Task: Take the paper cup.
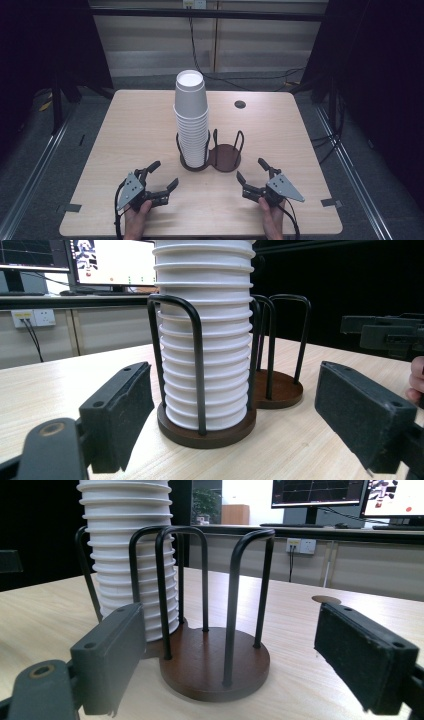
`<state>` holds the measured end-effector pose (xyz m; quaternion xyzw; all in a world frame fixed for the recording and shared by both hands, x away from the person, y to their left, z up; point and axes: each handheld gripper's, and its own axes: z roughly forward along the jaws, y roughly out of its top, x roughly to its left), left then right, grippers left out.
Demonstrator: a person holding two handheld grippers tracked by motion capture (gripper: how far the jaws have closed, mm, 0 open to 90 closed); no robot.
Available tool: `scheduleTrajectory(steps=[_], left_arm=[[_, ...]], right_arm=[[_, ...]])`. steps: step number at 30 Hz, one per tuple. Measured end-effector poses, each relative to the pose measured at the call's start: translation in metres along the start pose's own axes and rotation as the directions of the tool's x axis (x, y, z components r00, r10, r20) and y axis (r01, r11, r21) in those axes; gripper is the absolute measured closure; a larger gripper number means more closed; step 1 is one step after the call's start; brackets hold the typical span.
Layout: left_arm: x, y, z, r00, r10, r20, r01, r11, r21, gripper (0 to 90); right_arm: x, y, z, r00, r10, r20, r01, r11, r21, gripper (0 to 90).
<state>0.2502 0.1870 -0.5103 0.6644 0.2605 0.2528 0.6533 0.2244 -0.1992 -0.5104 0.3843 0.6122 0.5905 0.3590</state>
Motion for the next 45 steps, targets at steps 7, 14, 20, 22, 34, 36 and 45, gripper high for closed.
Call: scheduleTrajectory(steps=[7, 14, 20, 22, 34, 36, 45], left_arm=[[0.001, 0.000, 0.001, 0.9997, -0.020, 0.010, 0.020, 0.9998, 0.006, 15.6], [0.001, 0.000, 0.001, 0.9999, -0.012, 0.011, 0.012, 0.9999, 0.005, 15.6], [0.001, 0.000, 0.000, 0.9998, 0.004, 0.018, -0.004, 1.0000, -0.002, 15.7], [0.001, 0.000, 0.000, 0.9998, 0.003, 0.018, -0.003, 1.0000, -0.001, 15.7], [0.001, 0.000, 0.000, 0.9998, -0.001, 0.020, 0.001, 1.0000, 0.000, 15.7], [0.001, 0.000, 0.000, 0.9998, -0.001, 0.018, 0.001, 1.0000, 0.000, 15.7], [0.002, 0.000, -0.003, 0.9999, -0.009, -0.009, 0.009, 1.0000, -0.002, 15.7]], right_arm=[[-0.002, 0.001, -0.002, 0.9979, 0.042, -0.050, -0.040, 0.999, 0.027, 12.4], [0.001, 0.003, 0.002, 0.9995, 0.026, -0.018, -0.025, 0.995, 0.097, 12.4], [0.000, 0.006, 0.007, 0.9972, 0.067, -0.034, -0.060, 0.985, 0.161, 12.7], [0.001, 0.008, 0.008, 0.9970, 0.061, -0.047, -0.052, 0.982, 0.180, 12.6], [-0.002, 0.030, 0.003, 0.9791, 0.083, -0.186, -0.064, 0.992, 0.107, 23.8], [-0.001, 0.033, 0.003, 0.9729, 0.093, -0.212, -0.072, 0.992, 0.104, 22.6], [0.001, 0.049, 0.012, 0.9621, 0.086, -0.259, -0.051, 0.989, 0.138, 22.6]])
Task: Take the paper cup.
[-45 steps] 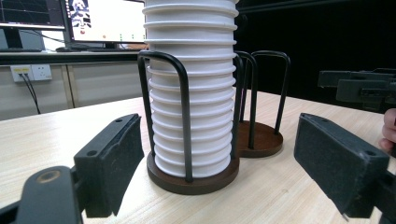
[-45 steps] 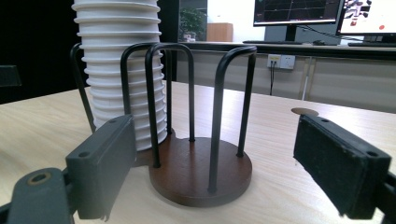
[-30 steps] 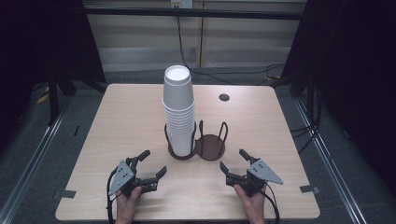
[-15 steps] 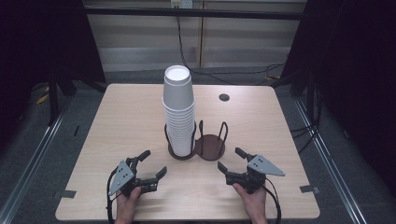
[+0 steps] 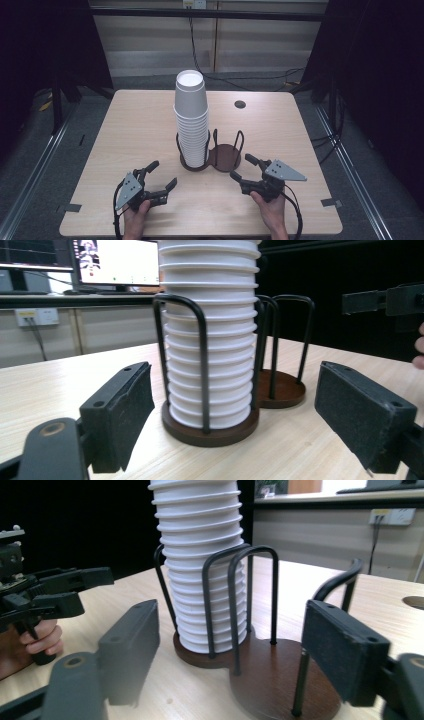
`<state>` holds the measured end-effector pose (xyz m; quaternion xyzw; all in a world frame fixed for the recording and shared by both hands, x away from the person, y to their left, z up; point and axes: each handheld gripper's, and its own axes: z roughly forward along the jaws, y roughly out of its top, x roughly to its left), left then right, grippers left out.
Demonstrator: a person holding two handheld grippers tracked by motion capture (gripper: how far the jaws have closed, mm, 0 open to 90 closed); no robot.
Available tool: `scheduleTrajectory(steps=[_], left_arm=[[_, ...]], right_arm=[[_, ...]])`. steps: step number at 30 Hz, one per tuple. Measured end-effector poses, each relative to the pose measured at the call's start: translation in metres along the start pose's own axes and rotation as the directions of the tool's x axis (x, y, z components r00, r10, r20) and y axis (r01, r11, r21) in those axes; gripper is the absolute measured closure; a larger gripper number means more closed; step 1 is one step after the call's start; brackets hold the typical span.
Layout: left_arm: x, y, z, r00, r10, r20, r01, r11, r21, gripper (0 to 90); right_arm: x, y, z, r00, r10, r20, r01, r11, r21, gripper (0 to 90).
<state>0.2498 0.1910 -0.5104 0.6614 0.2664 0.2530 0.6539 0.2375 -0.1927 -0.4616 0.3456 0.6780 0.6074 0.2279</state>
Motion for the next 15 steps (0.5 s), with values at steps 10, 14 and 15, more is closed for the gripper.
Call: scheduleTrajectory(steps=[10, 14, 15], left_arm=[[0.000, 0.000, 0.000, 0.9999, 0.016, 0.000, -0.016, 0.9999, 0.005, 15.8], [-0.001, 0.000, 0.001, 1.0000, -0.001, -0.005, 0.001, 1.0000, 0.001, 15.8], [-0.001, 0.000, 0.001, 1.0000, -0.001, -0.005, 0.001, 1.0000, 0.001, 15.7]], right_arm=[[0.002, 0.023, 0.010, 0.9964, 0.051, -0.068, -0.049, 0.998, 0.033, 20.0], [0.004, 0.036, 0.016, 0.9943, 0.028, -0.102, -0.024, 0.999, 0.039, 23.7], [0.004, 0.036, 0.016, 0.9943, 0.028, -0.102, -0.024, 0.999, 0.039, 23.7]])
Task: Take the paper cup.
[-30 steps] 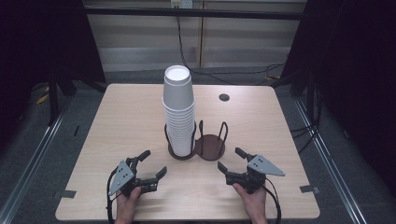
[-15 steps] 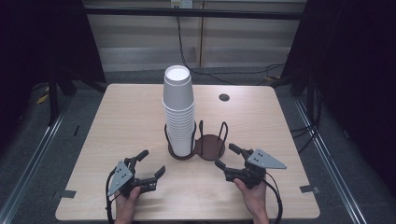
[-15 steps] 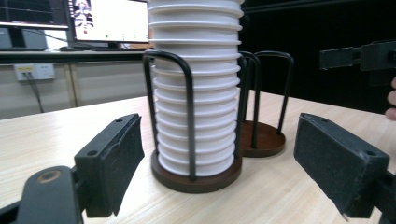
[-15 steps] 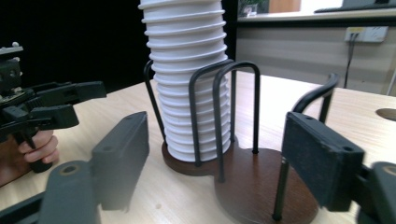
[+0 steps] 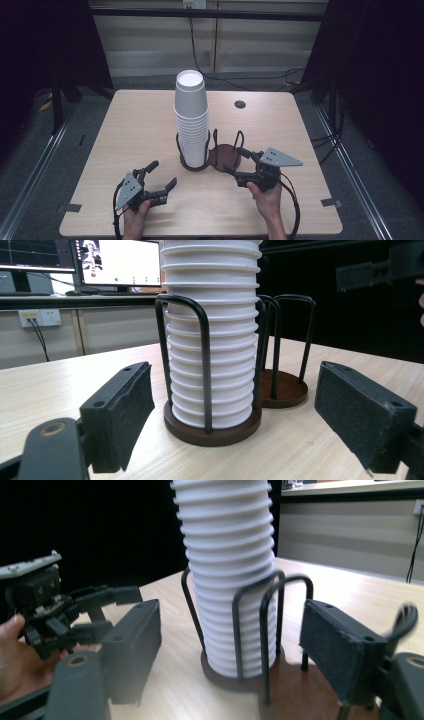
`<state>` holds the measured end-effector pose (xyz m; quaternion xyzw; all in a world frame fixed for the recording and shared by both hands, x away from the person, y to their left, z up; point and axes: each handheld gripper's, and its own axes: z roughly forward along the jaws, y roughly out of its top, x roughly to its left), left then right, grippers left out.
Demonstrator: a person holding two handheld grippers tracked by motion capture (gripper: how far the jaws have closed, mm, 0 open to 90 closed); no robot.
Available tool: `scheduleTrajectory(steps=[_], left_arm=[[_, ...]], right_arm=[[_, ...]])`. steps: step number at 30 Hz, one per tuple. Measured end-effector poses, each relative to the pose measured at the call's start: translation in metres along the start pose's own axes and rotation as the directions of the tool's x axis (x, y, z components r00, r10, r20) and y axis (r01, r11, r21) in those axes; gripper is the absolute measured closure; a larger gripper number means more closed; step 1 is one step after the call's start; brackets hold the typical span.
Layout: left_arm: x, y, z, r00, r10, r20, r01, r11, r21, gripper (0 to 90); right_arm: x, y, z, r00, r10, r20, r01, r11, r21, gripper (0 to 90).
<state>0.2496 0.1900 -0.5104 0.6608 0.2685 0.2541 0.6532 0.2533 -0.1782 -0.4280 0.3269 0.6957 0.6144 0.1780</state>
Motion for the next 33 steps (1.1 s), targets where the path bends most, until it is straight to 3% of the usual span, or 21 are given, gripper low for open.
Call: scheduleTrajectory(steps=[8, 20, 25, 28, 33], left_arm=[[0.000, 0.000, 0.000, 1.0000, 0.007, 0.000, -0.007, 1.0000, 0.002, 15.7], [0.000, 0.000, 0.000, 1.0000, 0.007, 0.000, -0.007, 1.0000, 0.001, 15.7], [0.000, 0.000, 0.000, 1.0000, 0.006, 0.001, -0.006, 1.0000, 0.000, 15.7], [0.000, 0.000, 0.000, 1.0000, 0.007, 0.000, -0.007, 1.0000, 0.000, 15.7], [0.000, 0.000, 0.000, 1.0000, 0.006, 0.000, -0.006, 1.0000, 0.001, 15.7]], right_arm=[[0.004, 0.033, 0.010, 0.9960, -0.053, -0.073, 0.054, 0.998, 0.012, 25.7], [0.002, 0.069, 0.024, 0.9939, -0.080, -0.076, 0.082, 0.996, 0.022, 16.7], [0.000, 0.085, 0.023, 0.9927, -0.083, -0.088, 0.083, 0.997, 0.002, 16.9], [-0.002, 0.093, 0.026, 0.9924, -0.100, -0.072, 0.101, 0.995, 0.010, 18.4], [-0.005, 0.102, 0.030, 0.9913, -0.074, -0.109, 0.074, 0.997, -0.003, 20.5]])
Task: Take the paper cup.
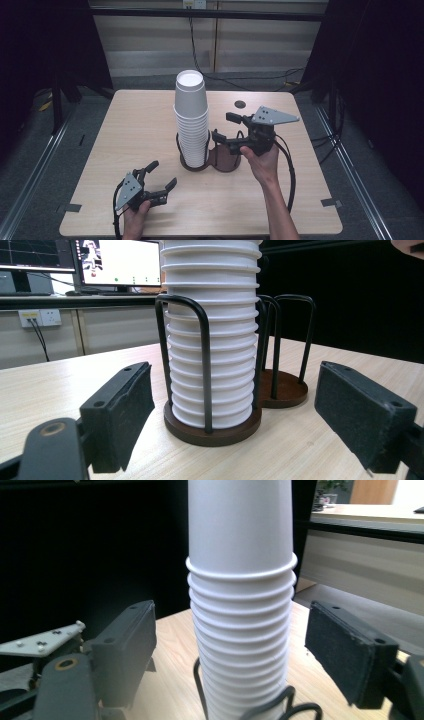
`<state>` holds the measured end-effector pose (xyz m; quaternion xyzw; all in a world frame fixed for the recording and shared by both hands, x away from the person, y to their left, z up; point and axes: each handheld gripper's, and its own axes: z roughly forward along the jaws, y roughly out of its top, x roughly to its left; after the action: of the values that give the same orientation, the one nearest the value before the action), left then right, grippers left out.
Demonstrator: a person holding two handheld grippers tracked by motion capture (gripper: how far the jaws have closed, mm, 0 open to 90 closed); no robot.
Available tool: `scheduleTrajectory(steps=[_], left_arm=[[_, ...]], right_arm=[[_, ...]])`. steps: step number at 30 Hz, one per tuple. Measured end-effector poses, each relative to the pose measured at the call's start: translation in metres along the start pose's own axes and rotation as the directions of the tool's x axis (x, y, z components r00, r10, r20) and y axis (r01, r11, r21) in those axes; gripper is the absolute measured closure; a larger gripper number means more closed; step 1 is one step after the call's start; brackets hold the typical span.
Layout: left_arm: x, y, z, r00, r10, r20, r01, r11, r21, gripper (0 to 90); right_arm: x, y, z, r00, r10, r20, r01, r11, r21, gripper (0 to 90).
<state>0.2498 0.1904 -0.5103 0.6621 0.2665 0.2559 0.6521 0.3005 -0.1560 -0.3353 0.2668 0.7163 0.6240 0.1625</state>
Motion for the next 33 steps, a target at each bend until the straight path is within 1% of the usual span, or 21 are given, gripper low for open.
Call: scheduleTrajectory(steps=[2, 4, 6, 7, 9, 10, 12, 14, 16, 18, 21, 22, 23, 24, 25, 26, 27, 28, 29, 31, 33], left_arm=[[0.000, 0.000, 0.000, 1.0000, 0.000, -0.001, 0.000, 1.0000, -0.001, 15.7], [0.000, 0.000, 0.000, 1.0000, 0.006, 0.002, -0.006, 1.0000, 0.000, 15.7], [0.000, 0.000, 0.000, 1.0000, 0.007, 0.002, -0.007, 1.0000, 0.000, 15.7], [0.000, 0.000, 0.000, 1.0000, 0.001, 0.000, -0.001, 1.0000, -0.002, 15.8], [0.000, 0.000, 0.000, 1.0000, 0.000, 0.001, 0.000, 1.0000, -0.002, 15.8], [0.000, 0.000, 0.000, 1.0000, -0.006, 0.001, 0.006, 1.0000, -0.002, 15.8], [0.000, 0.000, 0.000, 1.0000, 0.001, 0.001, -0.001, 1.0000, -0.002, 15.8], [0.000, 0.000, 0.000, 1.0000, -0.005, 0.001, 0.005, 1.0000, -0.003, 15.8], [0.000, 0.000, 0.000, 1.0000, 0.005, 0.002, -0.005, 1.0000, 0.001, 15.7], [0.000, 0.000, 0.000, 1.0000, 0.004, 0.002, -0.004, 1.0000, 0.001, 15.8], [0.000, 0.000, 0.000, 1.0000, -0.002, 0.003, 0.002, 1.0000, 0.001, 15.8], [0.000, 0.000, 0.000, 1.0000, 0.003, 0.007, -0.003, 1.0000, 0.002, 15.8], [0.000, 0.000, 0.000, 1.0000, -0.005, 0.006, 0.005, 1.0000, -0.001, 15.8], [0.001, 0.000, 0.000, 1.0000, 0.004, 0.008, -0.004, 1.0000, 0.002, 15.8], [0.000, 0.000, 0.000, 1.0000, -0.004, 0.006, 0.004, 1.0000, -0.001, 15.7], [0.001, 0.000, 0.000, 0.9999, 0.009, 0.008, -0.009, 1.0000, 0.001, 15.8], [0.000, 0.000, 0.000, 1.0000, 0.002, 0.006, -0.002, 1.0000, 0.000, 15.8], [0.001, 0.000, 0.000, 0.9999, 0.012, 0.007, -0.012, 0.9999, 0.003, 15.8], [0.001, 0.000, 0.000, 0.9999, 0.009, 0.007, -0.009, 1.0000, 0.000, 15.8], [0.000, 0.000, 0.000, 1.0000, 0.003, 0.008, -0.003, 1.0000, 0.000, 15.8], [0.000, 0.000, 0.000, 1.0000, -0.005, 0.005, 0.005, 1.0000, -0.001, 15.8]], right_arm=[[-0.001, 0.003, 0.003, 0.9997, 0.011, -0.022, -0.011, 1.000, -0.002, 22.1], [-0.001, 0.006, 0.005, 0.9995, 0.013, -0.030, -0.013, 1.000, -0.001, 22.7], [-0.002, 0.010, 0.009, 0.9994, 0.012, -0.032, -0.011, 1.000, 0.012, 22.8], [-0.003, 0.011, 0.011, 0.9995, 0.011, -0.031, -0.010, 1.000, 0.020, 22.6], [-0.004, 0.015, 0.013, 0.9995, 0.012, -0.030, -0.012, 1.000, 0.027, 22.4], [-0.004, 0.017, 0.014, 0.9997, 0.005, -0.026, -0.005, 1.000, 0.028, 22.4], [-0.005, 0.020, 0.016, 0.9996, 0.001, -0.030, 0.000, 1.000, 0.031, 21.7], [-0.006, 0.025, 0.018, 0.9996, -0.003, -0.028, 0.004, 0.999, 0.038, 21.2], [-0.007, 0.030, 0.022, 0.9994, -0.017, -0.030, 0.019, 0.999, 0.046, 19.5], [-0.009, 0.032, 0.025, 0.9994, -0.019, -0.029, 0.020, 0.998, 0.062, 17.3], [-0.012, 0.037, 0.031, 0.9989, -0.029, -0.036, 0.032, 0.996, 0.086, 17.2], [-0.012, 0.040, 0.033, 0.9986, -0.034, -0.040, 0.037, 0.995, 0.088, 16.8], [-0.012, 0.042, 0.034, 0.9983, -0.037, -0.045, 0.040, 0.995, 0.088, 16.8], [-0.012, 0.044, 0.035, 0.9982, -0.041, -0.044, 0.045, 0.995, 0.089, 16.8], [-0.011, 0.048, 0.036, 0.9977, -0.056, -0.038, 0.059, 0.994, 0.092, 16.8], [-0.011, 0.050, 0.037, 0.9971, -0.065, -0.038, 0.069, 0.993, 0.098, 17.0], [-0.010, 0.054, 0.039, 0.9960, -0.077, -0.047, 0.081, 0.991, 0.107, 17.1], [-0.009, 0.056, 0.040, 0.9956, -0.082, -0.045, 0.087, 0.990, 0.111, 17.1], [-0.009, 0.059, 0.041, 0.9952, -0.088, -0.043, 0.092, 0.989, 0.114, 17.1], [-0.009, 0.065, 0.044, 0.9947, -0.088, -0.053, 0.095, 0.987, 0.130, 17.2], [-0.009, 0.070, 0.046, 0.9939, -0.099, -0.049, 0.105, 0.985, 0.138, 17.2]])
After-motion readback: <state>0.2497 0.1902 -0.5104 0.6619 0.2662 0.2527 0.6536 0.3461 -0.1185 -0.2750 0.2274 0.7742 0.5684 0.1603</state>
